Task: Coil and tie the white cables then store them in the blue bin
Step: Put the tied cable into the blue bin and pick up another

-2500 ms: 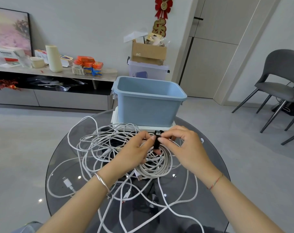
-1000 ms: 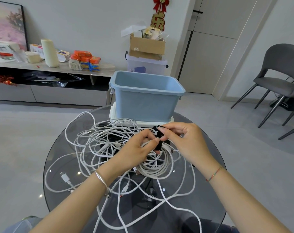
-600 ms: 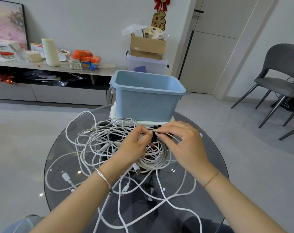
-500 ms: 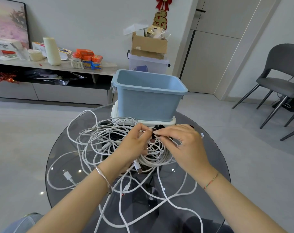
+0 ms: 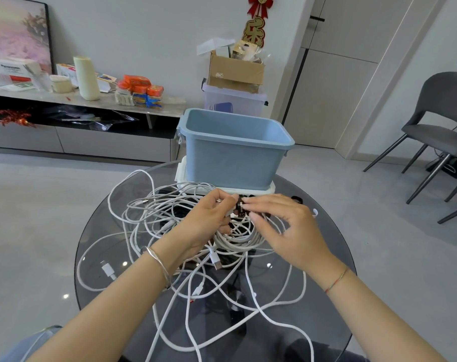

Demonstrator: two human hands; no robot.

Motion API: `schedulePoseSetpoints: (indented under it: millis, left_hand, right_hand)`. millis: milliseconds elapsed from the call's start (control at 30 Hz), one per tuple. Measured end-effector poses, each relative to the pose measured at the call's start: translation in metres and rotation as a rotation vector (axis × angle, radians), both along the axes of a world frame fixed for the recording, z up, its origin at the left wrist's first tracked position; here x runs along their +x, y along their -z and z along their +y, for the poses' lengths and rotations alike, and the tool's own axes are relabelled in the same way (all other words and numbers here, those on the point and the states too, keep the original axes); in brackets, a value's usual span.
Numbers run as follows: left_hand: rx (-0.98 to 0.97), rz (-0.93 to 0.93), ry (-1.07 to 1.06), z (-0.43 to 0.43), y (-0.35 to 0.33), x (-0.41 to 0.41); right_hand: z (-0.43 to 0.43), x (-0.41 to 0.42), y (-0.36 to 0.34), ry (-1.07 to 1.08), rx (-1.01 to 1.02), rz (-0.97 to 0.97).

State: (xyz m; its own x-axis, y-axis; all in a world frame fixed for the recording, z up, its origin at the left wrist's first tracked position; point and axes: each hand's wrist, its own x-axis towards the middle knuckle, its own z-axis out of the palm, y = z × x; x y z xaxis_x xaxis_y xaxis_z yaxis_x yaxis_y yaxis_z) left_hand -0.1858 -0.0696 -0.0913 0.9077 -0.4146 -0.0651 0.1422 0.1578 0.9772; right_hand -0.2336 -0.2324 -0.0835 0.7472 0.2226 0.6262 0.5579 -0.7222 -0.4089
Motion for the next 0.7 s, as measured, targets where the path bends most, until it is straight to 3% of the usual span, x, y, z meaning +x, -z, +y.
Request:
schedulePoseSetpoints:
  millis: [100,233,400,533,600,700]
  left_hand:
    - [-0.007,-0.015,0.023,0.001,-0.007,0.0]
    - [0.036,-0.06,0.068,0.003,-0.013,-0.001]
    - [0.065,-0.065,0.112,0.0,-0.033,0.005]
    - [0.082,-0.048,0.184,-0.005,-0.067,0.025]
    - [0.058,-0.05,0.226,-0.007,-0.085,0.04]
    - [0.139,-0.176,0.226,-0.008,-0.107,0.071]
  right_hand:
    - [0.004,0.002,-0.006,0.023,0.24,0.167]
    - [0.006,0.006,-0.011,-0.003,0.384,0.278]
    - [0.002,0.013,-0.032,-0.038,0.37,0.299]
    - [-0.003,0.03,-0.062,0.011,0.16,0.199]
    - [-0.006,0.043,-0.078,0.026,0.167,0.139]
    - [-0.015,0.07,-0.102,0.074,0.199,0.101]
